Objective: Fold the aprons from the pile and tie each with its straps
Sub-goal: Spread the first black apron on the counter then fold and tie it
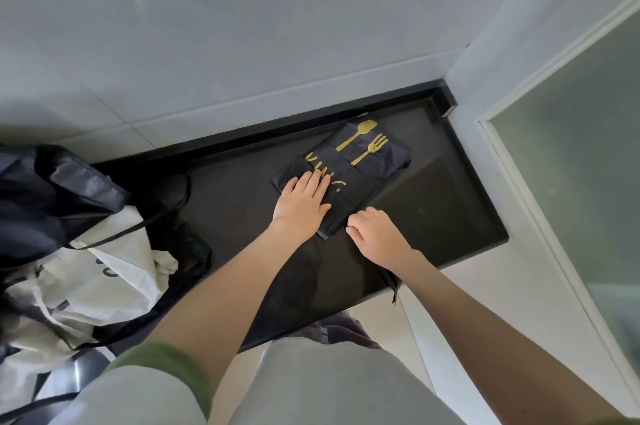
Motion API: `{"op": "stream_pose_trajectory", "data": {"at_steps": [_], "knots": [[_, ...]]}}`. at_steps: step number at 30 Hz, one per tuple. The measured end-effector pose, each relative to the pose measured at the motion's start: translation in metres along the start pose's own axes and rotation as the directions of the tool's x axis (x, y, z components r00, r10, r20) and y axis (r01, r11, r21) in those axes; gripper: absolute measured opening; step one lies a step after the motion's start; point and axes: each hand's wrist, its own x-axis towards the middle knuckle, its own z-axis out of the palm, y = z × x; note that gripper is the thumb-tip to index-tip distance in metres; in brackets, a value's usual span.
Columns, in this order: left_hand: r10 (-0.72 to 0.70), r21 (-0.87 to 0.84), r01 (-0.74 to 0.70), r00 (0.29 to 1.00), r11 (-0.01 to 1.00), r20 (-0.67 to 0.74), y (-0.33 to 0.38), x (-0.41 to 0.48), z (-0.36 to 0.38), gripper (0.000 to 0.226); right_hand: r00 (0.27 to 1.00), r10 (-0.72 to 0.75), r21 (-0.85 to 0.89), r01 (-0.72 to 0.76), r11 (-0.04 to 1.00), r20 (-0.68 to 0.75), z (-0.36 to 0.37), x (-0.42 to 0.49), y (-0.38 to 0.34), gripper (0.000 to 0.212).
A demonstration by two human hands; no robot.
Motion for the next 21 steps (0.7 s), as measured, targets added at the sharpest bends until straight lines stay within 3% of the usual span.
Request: {"op": "stream_pose_trajectory", "data": {"at_steps": [4, 7, 9, 12, 14, 16, 21], "knots": [[-0.079, 0.041, 0.078, 0.996, 0.996, 0.027, 0.009, -0.006, -0.002, 0.064, 0.984, -0.111, -0.013, 0.114, 0.993, 0.141, -0.001, -0.005, 0.005, 0.020], [-0.160, 0.061, 0.155, 0.984, 0.986, 0.074, 0.021, -0.016, -0.014, 0.061, 0.986, -0.037, 0.024, 0.033, 0.999, 0.165, -0.012, -0.007, 0.007, 0.013], [-0.111, 0.161, 0.080, 0.976, 0.984, 0.190, 0.032, -0.024, -0.023, 0.045, 0.992, 0.041, 0.079, -0.050, 0.996, 0.117, -0.020, -0.009, 0.009, 0.007], [-0.071, 0.109, 0.035, 0.934, 0.993, 0.351, 0.038, -0.033, -0.025, 0.034, 0.994, -0.010, 0.120, -0.003, 0.993, 0.111, -0.026, -0.013, 0.008, 0.054], [-0.108, 0.018, 0.110, 0.914, 0.994, 0.390, 0.032, -0.039, -0.021, 0.029, 0.969, -0.144, 0.097, 0.126, 0.987, 0.203, -0.027, -0.015, 0.003, 0.068], [-0.136, -0.080, 0.186, 0.896, 0.979, 0.422, 0.021, -0.044, -0.017, 0.040, 0.938, -0.232, 0.067, 0.222, 0.973, 0.256, -0.020, -0.015, 0.001, 0.072], [-0.098, -0.054, 0.114, 0.965, 0.992, 0.243, -0.001, -0.058, 0.003, 0.054, 0.901, -0.333, -0.016, 0.351, 0.936, 0.280, -0.009, -0.015, 0.003, 0.068]]}}
